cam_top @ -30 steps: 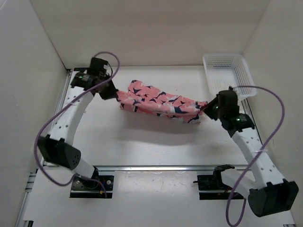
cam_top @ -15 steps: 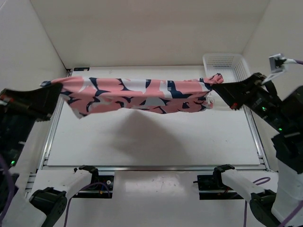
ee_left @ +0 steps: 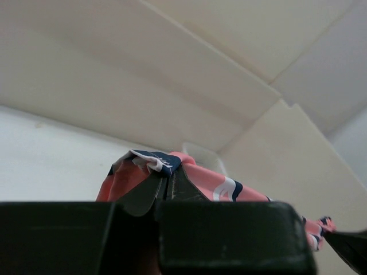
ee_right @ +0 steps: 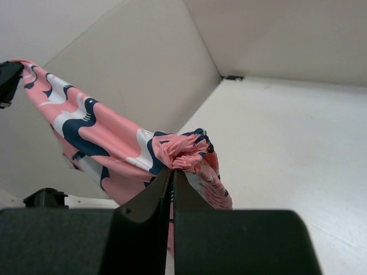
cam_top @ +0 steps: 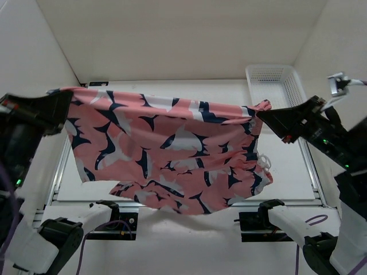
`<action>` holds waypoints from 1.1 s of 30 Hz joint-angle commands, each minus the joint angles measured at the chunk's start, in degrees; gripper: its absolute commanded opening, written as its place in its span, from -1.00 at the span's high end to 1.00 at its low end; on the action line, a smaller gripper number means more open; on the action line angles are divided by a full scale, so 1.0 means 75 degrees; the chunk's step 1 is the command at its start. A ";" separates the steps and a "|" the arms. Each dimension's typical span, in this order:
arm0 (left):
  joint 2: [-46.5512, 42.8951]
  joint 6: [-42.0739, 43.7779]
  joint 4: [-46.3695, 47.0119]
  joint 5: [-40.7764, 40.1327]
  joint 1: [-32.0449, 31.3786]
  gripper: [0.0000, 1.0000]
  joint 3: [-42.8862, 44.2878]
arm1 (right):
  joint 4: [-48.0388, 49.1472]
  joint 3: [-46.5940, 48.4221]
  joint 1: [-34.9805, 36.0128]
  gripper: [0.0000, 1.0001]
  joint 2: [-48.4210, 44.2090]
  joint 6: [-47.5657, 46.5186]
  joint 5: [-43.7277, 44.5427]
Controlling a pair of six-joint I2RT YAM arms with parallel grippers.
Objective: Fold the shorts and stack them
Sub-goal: Flatten the shorts out, then fold the shorts
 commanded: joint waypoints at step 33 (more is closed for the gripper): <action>0.5267 0.1274 0.1282 -0.0173 0.1636 0.79 -0.2645 | 0.3242 -0.2355 -0.0523 1.00 0.7250 0.0402 0.2143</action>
